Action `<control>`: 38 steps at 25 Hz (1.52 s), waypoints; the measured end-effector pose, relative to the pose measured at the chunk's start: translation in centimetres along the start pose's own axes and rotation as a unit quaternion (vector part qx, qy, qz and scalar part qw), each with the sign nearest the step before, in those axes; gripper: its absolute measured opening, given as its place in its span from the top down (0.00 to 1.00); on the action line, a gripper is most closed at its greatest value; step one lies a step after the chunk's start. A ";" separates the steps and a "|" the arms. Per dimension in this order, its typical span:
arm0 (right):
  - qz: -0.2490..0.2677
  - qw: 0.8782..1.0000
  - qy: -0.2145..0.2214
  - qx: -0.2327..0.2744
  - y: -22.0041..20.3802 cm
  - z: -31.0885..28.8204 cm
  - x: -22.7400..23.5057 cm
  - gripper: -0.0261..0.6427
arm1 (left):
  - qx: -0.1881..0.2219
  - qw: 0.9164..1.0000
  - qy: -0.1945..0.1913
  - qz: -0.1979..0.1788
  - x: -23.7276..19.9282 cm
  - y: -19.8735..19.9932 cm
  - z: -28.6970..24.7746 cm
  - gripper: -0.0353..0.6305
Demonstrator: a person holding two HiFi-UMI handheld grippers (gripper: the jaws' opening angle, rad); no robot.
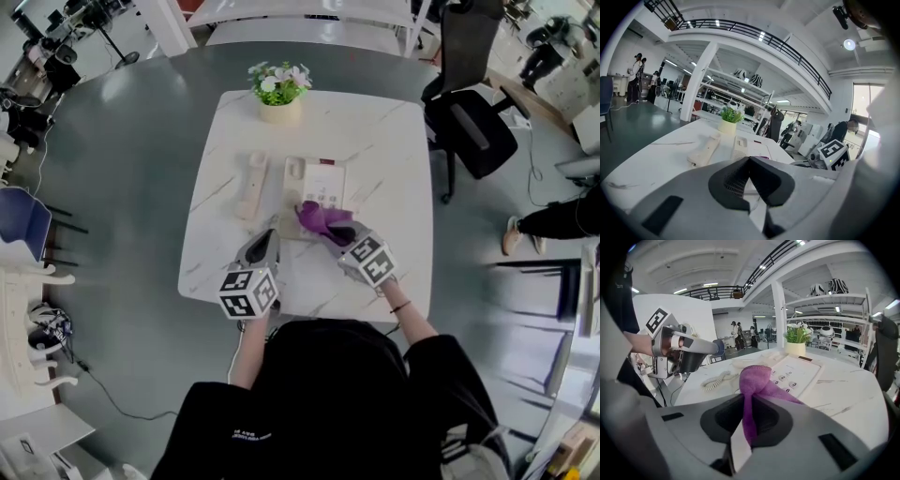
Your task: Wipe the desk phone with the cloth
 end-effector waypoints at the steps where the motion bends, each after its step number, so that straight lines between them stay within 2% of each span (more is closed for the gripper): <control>1: -0.002 1.000 0.002 -0.001 -0.1 0.1 -0.2 0.91 | 0.001 1.000 0.000 0.000 0.0 0.0 0.1 0.95; 21: -0.029 0.999 0.039 -0.017 -1.0 1.0 -1.7 0.91 | 0.023 1.000 0.006 0.001 -0.2 1.2 1.0 0.95; 25: -0.068 0.996 0.050 0.001 -0.1 1.2 -1.1 0.91 | 0.024 1.000 0.006 0.000 -0.4 1.5 1.0 0.95; 31: -0.093 0.994 0.060 0.017 1.0 1.9 -0.4 0.91 | 0.026 1.000 0.005 -0.002 -0.5 1.9 1.0 0.95; 38: -0.159 0.983 0.058 0.076 3.9 3.0 2.1 0.91 | 0.029 1.000 0.007 -0.006 -0.8 2.7 0.7 0.95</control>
Point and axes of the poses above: the fingertips, and each gripper's own axes: z backward along the fingers, x to its right, y out of its top, the point moved 4 cm from there along z, backward along the fingers, and after that the axes turned 9 degrees about -y, right-handed, at the moved point
